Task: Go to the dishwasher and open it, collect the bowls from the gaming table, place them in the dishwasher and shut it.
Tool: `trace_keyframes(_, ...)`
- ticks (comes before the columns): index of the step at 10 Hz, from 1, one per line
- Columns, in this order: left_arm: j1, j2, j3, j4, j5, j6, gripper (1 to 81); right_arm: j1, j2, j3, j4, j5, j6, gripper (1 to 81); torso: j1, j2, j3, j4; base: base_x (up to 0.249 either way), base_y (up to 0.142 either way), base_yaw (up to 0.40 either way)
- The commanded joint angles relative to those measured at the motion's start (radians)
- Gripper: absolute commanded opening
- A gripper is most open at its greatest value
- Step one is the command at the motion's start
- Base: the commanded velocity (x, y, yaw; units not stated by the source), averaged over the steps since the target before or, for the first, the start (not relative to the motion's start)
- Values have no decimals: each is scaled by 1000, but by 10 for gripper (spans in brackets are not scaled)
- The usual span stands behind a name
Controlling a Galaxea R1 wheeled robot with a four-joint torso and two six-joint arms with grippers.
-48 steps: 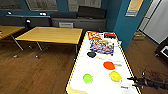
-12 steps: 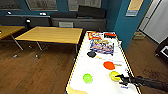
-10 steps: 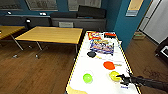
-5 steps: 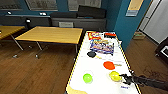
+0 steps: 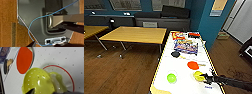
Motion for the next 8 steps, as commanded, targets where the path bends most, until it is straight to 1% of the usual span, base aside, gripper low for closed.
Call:
trace_keyframes(1, -11, -3, 3, -10, 69, 3, 811, 130, 3, -4, 19, -35, 3, 811, 0, 0, 0, 0, 0, 0, 0)
trace_keyframes(3, -11, -5, 3, -10, 69, 3, 811, 125, 2, -1, 19, -35, 1, 811, 0, 0, 0, 0, 0, 0, 0)
trace_keyframes(4, -11, -5, 3, -10, 69, 3, 811, 113, 2, -1, 19, -32, 1, 10, 0, 0, 0, 0, 0, 0, 0)
trace_keyframes(5, -11, -5, 0, -10, 69, 1, 811, 98, 0, -4, 27, -15, 4, 10, 0, 0, 0, 0, 0, 0, 0)
trace_keyframes(7, -11, -8, 3, -12, 69, 1, 811, 96, -26, 22, 33, -12, -1, 10, 0, 0, 0, 0, 0, 0, 0)
trace_keyframes(8, -11, -5, 3, -10, 69, 1, 811, 110, -66, 66, 33, -16, -3, 10, 0, 0, 0, 0, 0, 0, 0)
